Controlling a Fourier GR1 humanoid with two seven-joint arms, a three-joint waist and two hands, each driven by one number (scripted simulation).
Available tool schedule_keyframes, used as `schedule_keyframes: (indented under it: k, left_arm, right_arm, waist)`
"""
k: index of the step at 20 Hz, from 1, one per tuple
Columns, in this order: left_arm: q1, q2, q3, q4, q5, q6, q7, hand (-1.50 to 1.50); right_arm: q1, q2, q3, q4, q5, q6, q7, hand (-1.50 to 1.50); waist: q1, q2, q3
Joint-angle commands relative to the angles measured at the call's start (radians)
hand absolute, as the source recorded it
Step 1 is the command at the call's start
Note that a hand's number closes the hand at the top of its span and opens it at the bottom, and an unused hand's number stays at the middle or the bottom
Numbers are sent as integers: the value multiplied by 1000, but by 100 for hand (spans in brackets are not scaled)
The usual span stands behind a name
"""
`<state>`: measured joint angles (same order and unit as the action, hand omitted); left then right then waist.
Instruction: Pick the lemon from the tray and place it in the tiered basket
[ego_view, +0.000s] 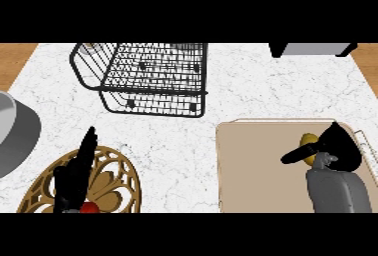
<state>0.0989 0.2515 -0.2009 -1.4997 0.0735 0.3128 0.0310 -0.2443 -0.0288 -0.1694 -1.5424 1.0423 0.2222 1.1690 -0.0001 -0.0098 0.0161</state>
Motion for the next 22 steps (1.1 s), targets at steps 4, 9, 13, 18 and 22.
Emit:
schedule_keyframes:
  k: [4, 9, 13, 18, 22]
  left_arm:
    - [9, -25, 8, 63, 11, -14, -17, 0]
    - [-38, -23, 21, 77, 12, -25, 18, 0]
    - [-9, -40, 9, 101, 6, -39, -32, 0]
    - [-33, -47, 17, 119, -4, -32, -25, 0]
    - [33, -51, -30, 49, -21, -26, -27, 0]
  right_arm:
    - [-2, 14, -55, 64, 10, 42, 102, -150]
    - [-26, 15, -96, 99, 15, 20, 53, 150]
    - [31, 18, -63, 108, 49, -28, -31, 150]
    - [5, -24, -11, 176, 122, -12, -100, 150]
    - [-40, 1, 141, 190, 134, 64, -257, 150]
  waist:
    - [0, 11, -17]
    - [0, 12, -16]
    - [0, 11, -16]
    - [1, 12, -17]
    - [30, 12, -17]
